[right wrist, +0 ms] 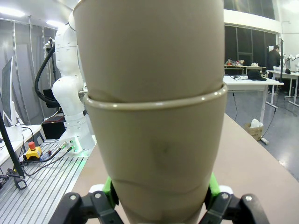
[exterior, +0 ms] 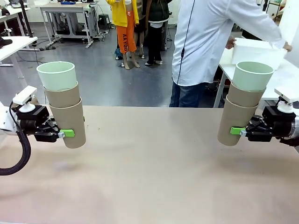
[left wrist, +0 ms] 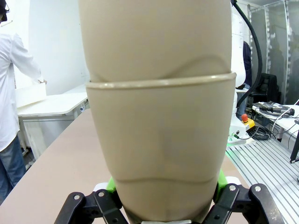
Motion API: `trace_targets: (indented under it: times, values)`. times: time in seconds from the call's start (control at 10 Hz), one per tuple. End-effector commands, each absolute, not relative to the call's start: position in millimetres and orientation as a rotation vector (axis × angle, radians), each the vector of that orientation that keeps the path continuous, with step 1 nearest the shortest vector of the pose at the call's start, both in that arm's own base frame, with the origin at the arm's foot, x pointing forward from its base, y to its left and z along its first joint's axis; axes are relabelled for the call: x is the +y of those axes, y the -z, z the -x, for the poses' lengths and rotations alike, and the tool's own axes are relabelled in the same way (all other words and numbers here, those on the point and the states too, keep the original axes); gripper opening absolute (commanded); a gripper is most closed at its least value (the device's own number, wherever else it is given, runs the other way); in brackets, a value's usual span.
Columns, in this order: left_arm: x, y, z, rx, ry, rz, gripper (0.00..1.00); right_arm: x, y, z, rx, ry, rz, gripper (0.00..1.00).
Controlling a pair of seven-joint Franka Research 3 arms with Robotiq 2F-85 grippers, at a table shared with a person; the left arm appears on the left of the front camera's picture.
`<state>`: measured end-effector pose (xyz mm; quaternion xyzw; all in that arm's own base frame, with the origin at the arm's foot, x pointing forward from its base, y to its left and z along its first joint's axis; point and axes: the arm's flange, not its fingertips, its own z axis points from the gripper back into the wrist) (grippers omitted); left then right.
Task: Stack the cups and store them in the basket.
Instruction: Place the stack of Reusable plastic cups into the Pantry Basket.
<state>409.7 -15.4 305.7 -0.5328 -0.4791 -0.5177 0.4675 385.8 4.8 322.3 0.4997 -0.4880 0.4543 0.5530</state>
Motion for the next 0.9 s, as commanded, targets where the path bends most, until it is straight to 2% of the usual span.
trace_targets:
  times: [0.0,0.8]
  values:
    - [-15.7,-310.4,-409.6,-1.176,1.271,1.316,0.83,4.6,-327.0,-388.9,-1.164,-1.084,-1.185,0.85]
    - [-15.7,-310.4,-409.6,-1.176,1.271,1.316,0.83,4.6,-327.0,-388.9,-1.164,-1.084,-1.185,0.85]
